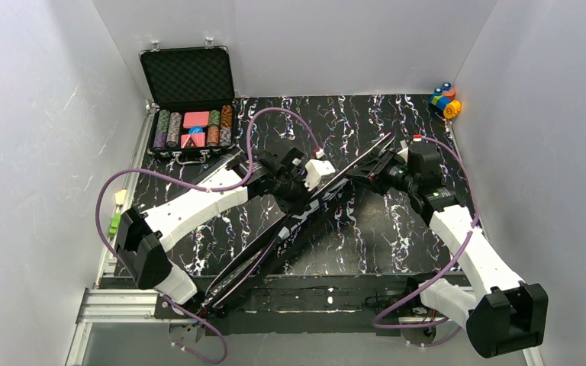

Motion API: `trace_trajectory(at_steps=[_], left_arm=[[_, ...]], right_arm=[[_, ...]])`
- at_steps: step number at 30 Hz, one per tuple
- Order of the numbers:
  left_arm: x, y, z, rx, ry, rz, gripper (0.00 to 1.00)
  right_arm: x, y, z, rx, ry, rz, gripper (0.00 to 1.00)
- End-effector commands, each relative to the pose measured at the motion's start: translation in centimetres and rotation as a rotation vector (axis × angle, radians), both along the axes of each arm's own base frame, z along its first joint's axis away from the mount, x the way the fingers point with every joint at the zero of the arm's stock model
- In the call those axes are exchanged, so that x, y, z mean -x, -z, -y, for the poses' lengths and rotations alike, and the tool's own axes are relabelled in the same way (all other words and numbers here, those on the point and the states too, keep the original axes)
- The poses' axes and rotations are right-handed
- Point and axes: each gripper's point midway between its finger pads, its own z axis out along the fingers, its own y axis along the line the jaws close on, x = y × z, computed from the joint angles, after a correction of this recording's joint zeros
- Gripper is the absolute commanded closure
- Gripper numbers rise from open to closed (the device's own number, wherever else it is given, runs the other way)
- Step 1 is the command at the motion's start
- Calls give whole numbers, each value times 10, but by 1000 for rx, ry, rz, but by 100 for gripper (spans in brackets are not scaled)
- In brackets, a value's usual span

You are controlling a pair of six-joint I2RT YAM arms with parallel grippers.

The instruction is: Pack up the badminton gear

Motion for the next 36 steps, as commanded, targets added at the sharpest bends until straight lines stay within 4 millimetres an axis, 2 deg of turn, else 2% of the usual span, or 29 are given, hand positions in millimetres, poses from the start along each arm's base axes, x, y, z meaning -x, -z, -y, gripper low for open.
trace_trajectory(at_steps=[1, 5, 13, 20, 27, 30, 34, 36], left_arm=[[-6, -31, 16, 96, 18, 50, 100], [-6, -30, 15, 94, 17, 52, 100], [-7, -29, 16, 93, 15, 50, 100], [-7, -30, 17, 92, 16, 52, 100], [-8, -32, 16, 94, 12, 57, 100], [-8, -32, 15, 93, 11, 60, 100], [-7, -32, 13, 90, 10, 64, 100], [-7, -32, 13, 92, 9, 66, 100]], right_arm=[[-2, -16, -2, -23, -3, 65, 82], [-2, -18, -2, -27, -1, 75, 92], [10, -23, -8, -48, -38, 85, 99], [32, -20, -40, -38, -155, 79, 99], [49, -4, -66, -10, -234, 36, 99], [50, 4, -62, 19, -219, 17, 99], [44, -4, -44, 48, -159, 42, 99], [40, -8, -31, 54, -124, 47, 92]])
